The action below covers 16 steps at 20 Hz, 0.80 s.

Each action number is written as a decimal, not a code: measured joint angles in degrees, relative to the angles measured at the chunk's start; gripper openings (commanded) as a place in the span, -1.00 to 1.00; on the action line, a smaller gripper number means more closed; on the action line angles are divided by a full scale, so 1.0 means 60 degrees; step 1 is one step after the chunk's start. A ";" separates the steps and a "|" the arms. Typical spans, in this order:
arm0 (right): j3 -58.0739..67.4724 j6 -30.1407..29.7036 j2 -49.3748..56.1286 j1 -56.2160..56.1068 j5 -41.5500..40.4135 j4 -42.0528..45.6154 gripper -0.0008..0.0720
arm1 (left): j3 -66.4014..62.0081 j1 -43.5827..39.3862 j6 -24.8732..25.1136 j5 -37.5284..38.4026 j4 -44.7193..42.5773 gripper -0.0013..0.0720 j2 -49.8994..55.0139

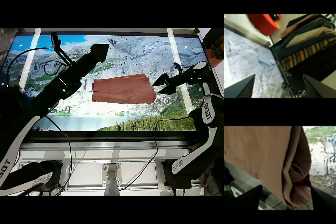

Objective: Fold the clothes and pants, and hang the long-sleeved shirts on hangers.

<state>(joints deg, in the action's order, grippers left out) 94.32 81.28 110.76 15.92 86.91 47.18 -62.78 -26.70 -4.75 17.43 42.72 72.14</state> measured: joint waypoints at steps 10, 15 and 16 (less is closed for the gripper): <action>0.1027 -0.0288 0.1377 -0.0076 0.0310 -0.0211 0.94 | 0.0000 -0.0408 0.0000 0.0066 -0.0113 0.91 -0.0066; 0.1446 0.0033 0.1840 -0.0277 0.0335 -0.0288 0.94 | 0.0000 -0.0455 0.0000 0.0066 -0.0117 0.91 -0.0066; 0.1479 0.0076 0.1916 -0.0379 0.0361 -0.0339 0.94 | 0.0000 -0.0455 0.0000 0.0069 -0.0120 0.91 -0.0066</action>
<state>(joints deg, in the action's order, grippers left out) 103.20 81.73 122.26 13.65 89.08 45.15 -62.78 -29.43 -4.75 17.85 42.00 71.75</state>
